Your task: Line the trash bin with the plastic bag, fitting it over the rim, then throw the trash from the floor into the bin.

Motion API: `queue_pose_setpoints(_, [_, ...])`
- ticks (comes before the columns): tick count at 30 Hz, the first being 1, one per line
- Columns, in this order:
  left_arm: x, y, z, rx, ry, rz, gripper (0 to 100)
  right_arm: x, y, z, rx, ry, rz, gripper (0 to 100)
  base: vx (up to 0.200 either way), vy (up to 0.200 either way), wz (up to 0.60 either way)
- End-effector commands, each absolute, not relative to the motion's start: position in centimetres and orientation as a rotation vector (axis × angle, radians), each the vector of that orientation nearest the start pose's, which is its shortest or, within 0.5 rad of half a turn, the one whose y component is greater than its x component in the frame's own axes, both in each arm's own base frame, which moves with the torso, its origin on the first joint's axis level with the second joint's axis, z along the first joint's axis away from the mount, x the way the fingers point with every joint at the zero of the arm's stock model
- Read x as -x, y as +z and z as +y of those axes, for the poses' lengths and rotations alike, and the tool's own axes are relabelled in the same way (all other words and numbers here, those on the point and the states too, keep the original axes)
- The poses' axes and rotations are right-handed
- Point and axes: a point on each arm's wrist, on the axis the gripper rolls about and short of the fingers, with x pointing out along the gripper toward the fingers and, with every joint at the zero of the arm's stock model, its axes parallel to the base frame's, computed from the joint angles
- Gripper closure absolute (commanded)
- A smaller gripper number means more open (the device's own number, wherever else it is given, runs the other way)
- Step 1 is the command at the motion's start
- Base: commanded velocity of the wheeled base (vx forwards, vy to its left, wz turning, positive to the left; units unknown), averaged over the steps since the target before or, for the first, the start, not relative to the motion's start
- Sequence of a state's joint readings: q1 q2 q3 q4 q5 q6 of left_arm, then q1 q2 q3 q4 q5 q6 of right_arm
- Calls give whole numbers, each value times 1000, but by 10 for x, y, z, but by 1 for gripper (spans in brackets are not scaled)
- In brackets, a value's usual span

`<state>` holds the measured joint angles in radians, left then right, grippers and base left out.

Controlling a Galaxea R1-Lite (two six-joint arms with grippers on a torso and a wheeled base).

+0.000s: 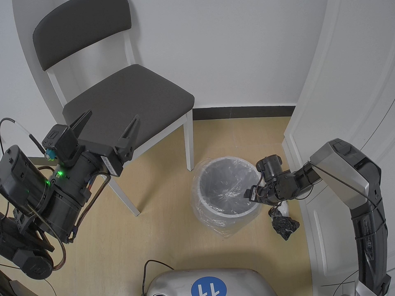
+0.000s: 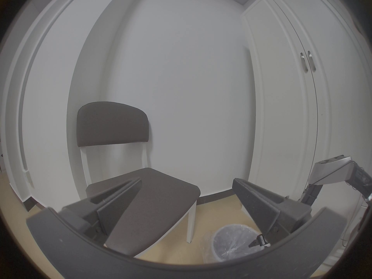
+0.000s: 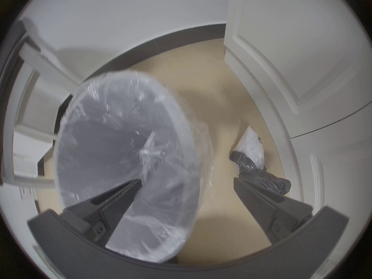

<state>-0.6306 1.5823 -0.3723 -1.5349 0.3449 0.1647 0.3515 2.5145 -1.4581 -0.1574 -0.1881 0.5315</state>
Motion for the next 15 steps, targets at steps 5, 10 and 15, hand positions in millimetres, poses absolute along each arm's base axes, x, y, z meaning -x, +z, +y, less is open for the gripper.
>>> queue_pose_setpoints(5, [-191, 194, -130, -16, -258, -304, 0, -426, -26, 127, -221, -104, 926, 0, 0, 0, 0])
queue_pose_setpoints(10, [-190, 192, -129, -19, -259, -298, 0, -425, -25, 125, -246, -73, 935, 0, 0, 0, 0])
queue_pose_setpoints(15, [-190, 193, -129, -19, -258, -300, 0, -423, -12, 131, -269, -37, 885, 0, 0, 0, 0])
